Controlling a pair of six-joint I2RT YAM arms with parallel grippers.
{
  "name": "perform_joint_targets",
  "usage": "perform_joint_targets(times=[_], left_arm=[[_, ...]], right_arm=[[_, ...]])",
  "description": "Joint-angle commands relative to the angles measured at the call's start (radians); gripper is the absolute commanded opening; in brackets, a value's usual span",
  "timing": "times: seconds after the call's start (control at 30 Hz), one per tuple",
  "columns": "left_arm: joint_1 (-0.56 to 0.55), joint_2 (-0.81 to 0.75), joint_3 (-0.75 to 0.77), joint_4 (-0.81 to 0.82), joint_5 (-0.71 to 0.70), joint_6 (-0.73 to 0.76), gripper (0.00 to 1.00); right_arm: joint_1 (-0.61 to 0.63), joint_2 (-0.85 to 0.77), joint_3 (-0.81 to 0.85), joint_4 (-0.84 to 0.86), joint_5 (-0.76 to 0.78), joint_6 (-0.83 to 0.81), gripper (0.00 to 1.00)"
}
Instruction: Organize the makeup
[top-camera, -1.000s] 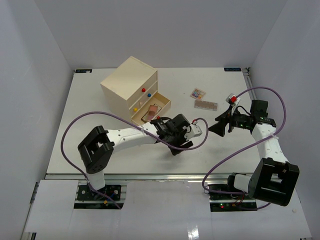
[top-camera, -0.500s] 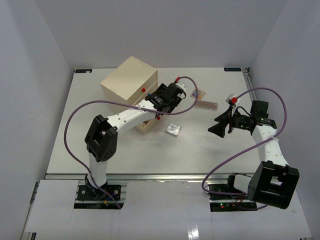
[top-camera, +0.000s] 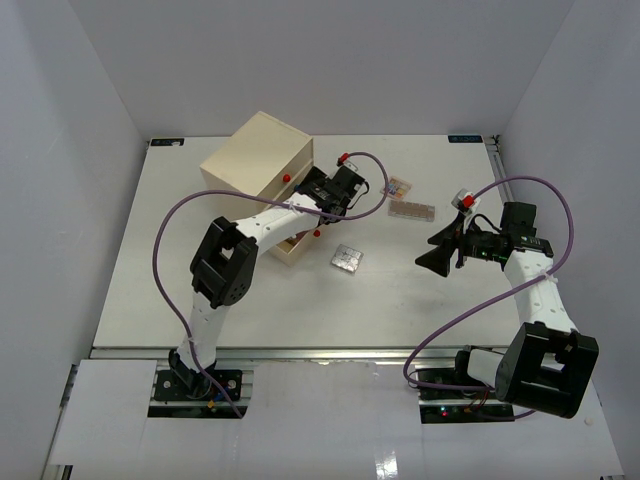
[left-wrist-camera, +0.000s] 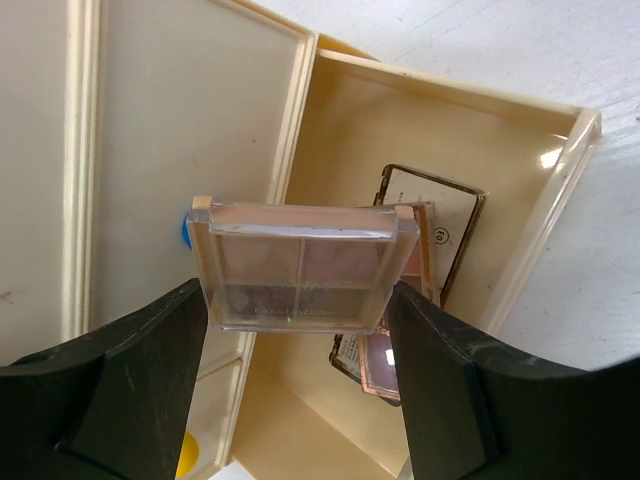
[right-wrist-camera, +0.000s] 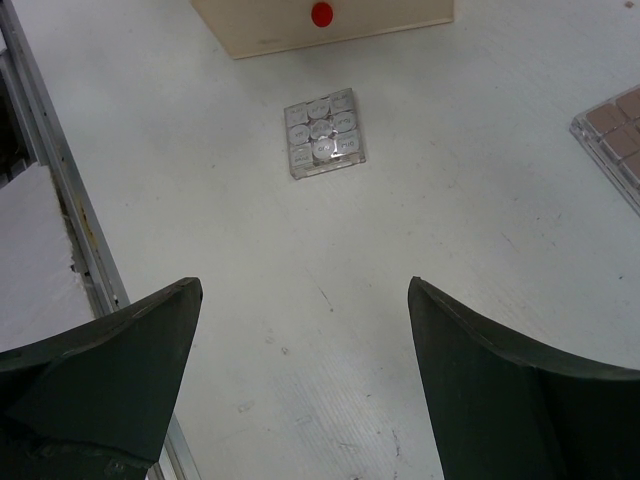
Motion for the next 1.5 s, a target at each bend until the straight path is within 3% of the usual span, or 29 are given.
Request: perform_joint_targets(times=[0.0,0.1,0.3,0.57,0.83,0.97,1.07,1.17,1.3,1.47], left_arm=[[0.011,-0.076,-0.027,-0.002,0.019,-0.033,0.57],[0.002,-0.124,-0.045,-0.010,0.063,-0.043,0.70],[-0.004,-0.184,-0.058,-0.034,0.151,-0.074,0.75],[-0.005,-0.232,-0.060,-0.059,0.238,-0.098,0.92],[-0.005,-0.260,-0.081,-0.062,0.255,-0.101,0.94],[-0.006,-0.332,-0.109,-0.064,0.468,-0.093,0.97],[-0.006,-0.426,-0.153,-0.049,0.630,-0.093,0.98],[-0.006,-0.556,-0.269,0.009,0.769,-0.116,0.98],[-0.003,-0.782,-0.451,0.091,0.851,-0.165,0.98],[0.007,-1.103,-0.682,0.174,0.839,-0.238,0.98]], right_arm=[[-0.001,-0.008,0.003,-0.006,-0.030,-0.019,0.90],[-0.001,-0.002,0.001,-0.006,-0.028,-0.020,0.90],[-0.002,0.005,0.000,-0.002,-0.017,-0.015,0.90],[-0.001,0.011,-0.002,-0.001,-0.007,-0.014,0.90],[-0.002,0.016,-0.003,-0.001,0.001,-0.015,0.90],[0.023,0.025,0.002,-0.011,0.003,-0.063,0.90],[0.116,0.018,0.004,0.024,0.093,-0.059,0.90],[0.289,-0.005,-0.017,0.160,0.320,0.063,0.90],[0.526,0.021,-0.008,0.294,0.681,0.260,0.90],[0.695,0.178,0.076,0.345,0.855,0.349,0.90]])
